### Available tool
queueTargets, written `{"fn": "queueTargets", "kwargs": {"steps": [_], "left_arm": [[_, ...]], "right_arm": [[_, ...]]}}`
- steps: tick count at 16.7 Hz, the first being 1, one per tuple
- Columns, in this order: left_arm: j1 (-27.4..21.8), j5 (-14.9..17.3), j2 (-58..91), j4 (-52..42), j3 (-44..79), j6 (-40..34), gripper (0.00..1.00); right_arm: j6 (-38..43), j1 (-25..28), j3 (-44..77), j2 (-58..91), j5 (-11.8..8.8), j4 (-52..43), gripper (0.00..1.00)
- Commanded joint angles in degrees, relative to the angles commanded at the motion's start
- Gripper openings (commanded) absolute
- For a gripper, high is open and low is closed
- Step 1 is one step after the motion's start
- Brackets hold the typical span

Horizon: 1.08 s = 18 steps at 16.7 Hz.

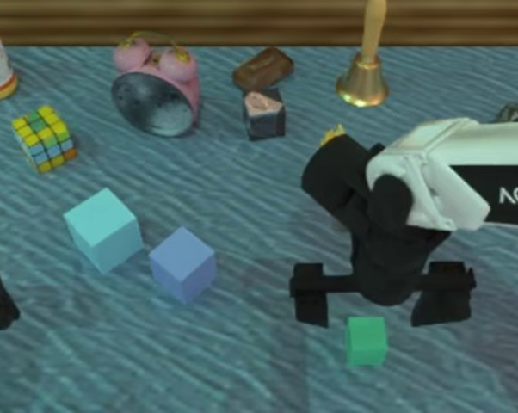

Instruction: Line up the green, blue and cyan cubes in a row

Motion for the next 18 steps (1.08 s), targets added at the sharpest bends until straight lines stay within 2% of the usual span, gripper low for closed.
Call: {"fn": "queueTargets", "kwargs": {"steps": [4,9,13,18], "left_arm": [[0.0,0.0,0.0,0.0,0.0,0.0,1.0],[0.0,0.0,0.0,0.0,0.0,0.0,1.0],[-1.7,-0.1,5.9,-3.7,5.7,0.9,1.0],[-7.1,-0.1,26.8,-15.1,22.8,3.7,1.0]], "right_arm": [[-0.1,0.4,3.9,-3.9,0.0,-7.7,1.0],[-0.2,0.1,4.0,-4.1,0.0,-8.0,1.0],[-2.7,0.7,-1.0,-9.9,-0.3,-4.5,1.0],[-9.8,-0.6,-15.8,-29.9,-0.9,5.5,1.0]]}}
